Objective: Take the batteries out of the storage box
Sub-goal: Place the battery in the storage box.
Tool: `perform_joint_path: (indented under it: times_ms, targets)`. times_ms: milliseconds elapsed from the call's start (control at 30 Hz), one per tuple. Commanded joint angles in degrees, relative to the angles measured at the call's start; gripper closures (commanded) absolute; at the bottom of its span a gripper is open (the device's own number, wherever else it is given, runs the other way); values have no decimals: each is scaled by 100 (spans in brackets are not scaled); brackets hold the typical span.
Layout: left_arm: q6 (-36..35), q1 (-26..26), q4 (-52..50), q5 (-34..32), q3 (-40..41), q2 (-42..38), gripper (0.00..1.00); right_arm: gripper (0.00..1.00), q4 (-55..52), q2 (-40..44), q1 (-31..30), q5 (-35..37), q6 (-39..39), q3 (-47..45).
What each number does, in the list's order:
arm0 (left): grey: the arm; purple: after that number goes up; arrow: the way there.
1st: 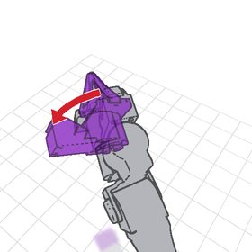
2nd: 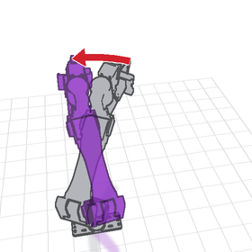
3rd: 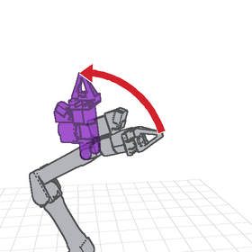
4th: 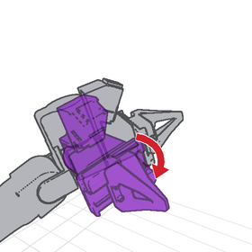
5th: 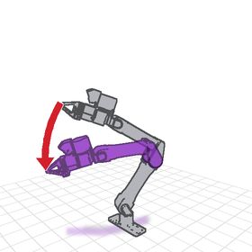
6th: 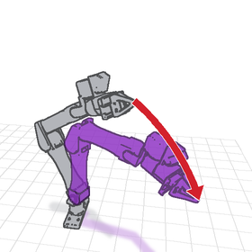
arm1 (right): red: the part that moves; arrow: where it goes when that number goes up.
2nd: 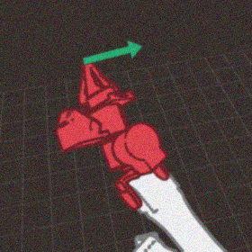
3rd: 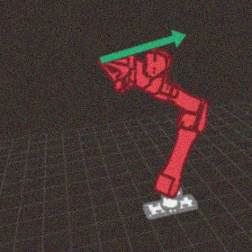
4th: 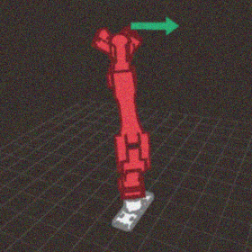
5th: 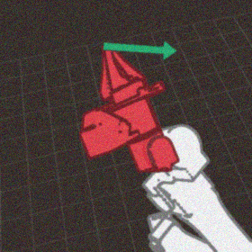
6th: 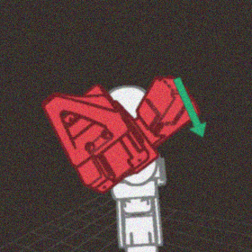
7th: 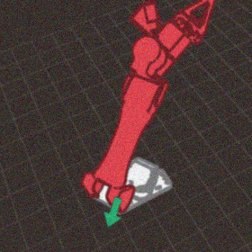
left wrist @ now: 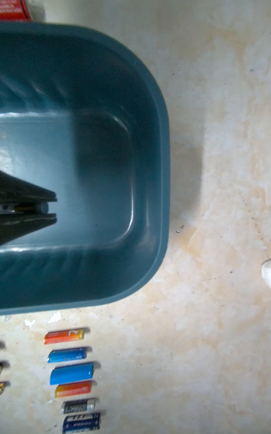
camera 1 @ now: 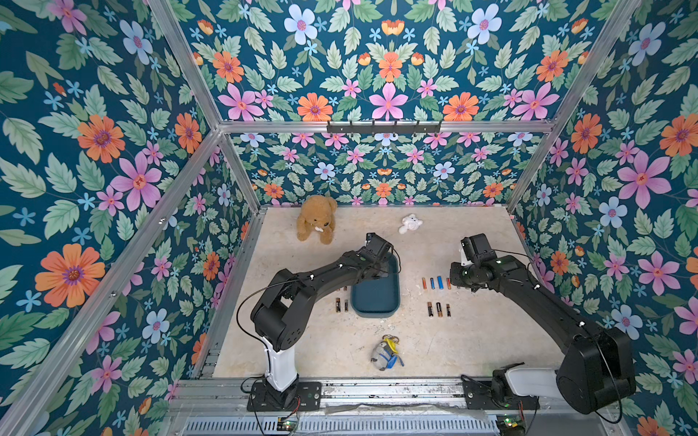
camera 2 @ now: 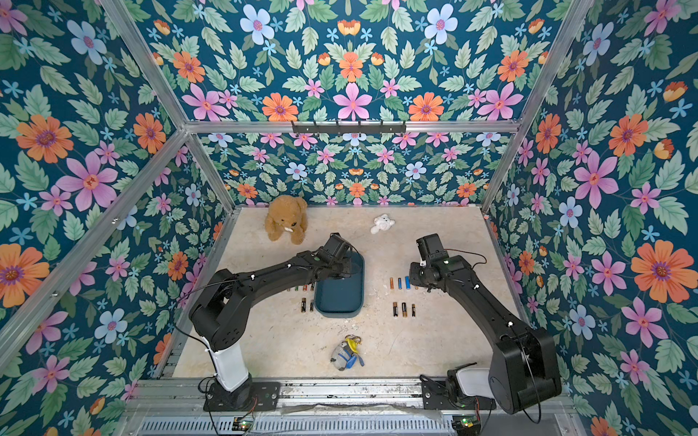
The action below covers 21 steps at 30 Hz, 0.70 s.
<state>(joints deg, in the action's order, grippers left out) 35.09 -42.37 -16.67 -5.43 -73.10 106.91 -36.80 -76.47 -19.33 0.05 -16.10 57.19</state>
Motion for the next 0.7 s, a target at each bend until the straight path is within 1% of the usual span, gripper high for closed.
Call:
perform_joint_path:
  times_ms: [0,133,200,300,333,367,400,467,500,667]
  targets:
    - [-150,-15,-151,-16,-21,237,88,69,85,47,0,-9,-76,-24]
    - [-151,-53,-56,-116,6,502,88,69,50,109,0,3,-74,-24]
    - [-228,-74,-172,-199,-95,629,88,69,37,115,0,4,-69,-15]
    - [-240,-73,-202,-223,-154,664,86,69,15,122,1,27,-63,-8]
    - [-244,-75,-199,-201,-167,664,82,69,21,126,0,24,-68,-6]
    - [-261,-78,-216,-189,-185,656,74,69,23,123,0,27,-69,-16]
    - [-276,-78,-239,-191,-188,644,68,69,23,128,0,25,-71,-15]
    - [-288,-96,-280,-228,-170,621,63,69,41,128,0,30,-78,-33]
    - [-305,-93,-284,-239,-164,607,62,69,37,131,1,30,-77,-35]
    - [-319,-96,-328,-193,-134,565,62,69,15,149,0,38,-71,-38]
